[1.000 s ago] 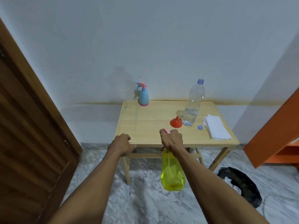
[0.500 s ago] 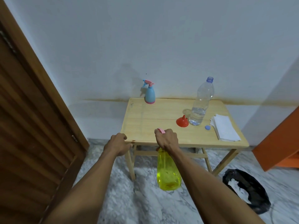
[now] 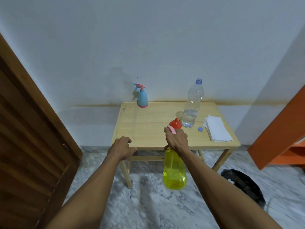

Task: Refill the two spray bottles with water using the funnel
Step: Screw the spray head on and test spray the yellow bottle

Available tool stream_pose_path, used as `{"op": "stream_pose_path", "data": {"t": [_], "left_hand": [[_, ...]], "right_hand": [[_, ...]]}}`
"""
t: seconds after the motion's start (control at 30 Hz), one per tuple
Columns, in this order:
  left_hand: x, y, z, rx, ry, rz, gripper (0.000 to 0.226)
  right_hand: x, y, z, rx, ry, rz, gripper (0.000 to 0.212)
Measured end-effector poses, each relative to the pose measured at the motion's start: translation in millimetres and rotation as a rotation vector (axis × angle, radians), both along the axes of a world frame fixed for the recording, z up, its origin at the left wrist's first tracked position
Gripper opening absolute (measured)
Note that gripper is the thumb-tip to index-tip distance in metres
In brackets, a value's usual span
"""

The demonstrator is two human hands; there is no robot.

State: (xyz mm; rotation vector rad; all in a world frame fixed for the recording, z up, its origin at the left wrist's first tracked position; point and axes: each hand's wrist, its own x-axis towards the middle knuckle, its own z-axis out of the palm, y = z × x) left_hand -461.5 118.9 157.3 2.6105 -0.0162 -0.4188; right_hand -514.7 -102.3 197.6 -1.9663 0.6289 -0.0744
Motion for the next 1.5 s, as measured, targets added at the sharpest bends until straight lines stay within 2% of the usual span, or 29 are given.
{"op": "stream_pose_path", "data": {"t": [0.13, 0.3, 0.37, 0.47, 0.57, 0.8, 1.03, 1.13, 1.33, 1.5], "left_hand": [[-6.2, -30.4, 10.3, -0.106, -0.064, -0.026, 0.055], [-20.6, -94.4, 37.7, -0.439, -0.149, -0.091, 0.05], [-25.7, -118.7, 46.6, -0.545, -0.15, -0.186, 0.059], [-33.7, -149.6, 57.5, -0.639, -0.136, -0.302, 0.085], [-37.6, -170.8, 65.1, -0.688, -0.171, -0.318, 0.09], [-21.0, -174.3, 65.0, -0.77, -0.21, -0.252, 0.077], [33.9, -165.7, 31.0, -0.865, -0.194, -0.131, 0.066], [73.7, -165.9, 8.0, -0.87, -0.215, -0.046, 0.077], [168.2, -171.1, -10.7, -0.788, -0.266, 0.055, 0.082], [254.1, -180.2, -20.2, -0.794, -0.276, 0.083, 0.077]], "right_hand": [[-7.7, -19.9, 22.2, 0.073, -0.182, 0.018, 0.048], [-13.0, -56.2, 67.2, 0.161, -0.442, 0.027, 0.042], [-11.7, -72.0, 84.8, 0.235, -0.524, 0.032, 0.038], [-6.8, -94.5, 104.2, 0.252, -0.598, 0.074, 0.041], [-0.3, -109.6, 113.8, 0.275, -0.613, 0.141, 0.037], [26.8, -103.6, 115.7, 0.415, -0.628, 0.318, 0.017], [91.4, -90.0, 84.1, 0.405, -0.581, 0.412, 0.017], [126.4, -89.8, 56.4, 0.315, -0.535, 0.357, 0.032], [208.6, -86.0, 13.0, 0.064, -0.427, 0.086, 0.04], [293.7, -84.2, 6.6, -0.041, -0.429, -0.054, 0.032]]}}
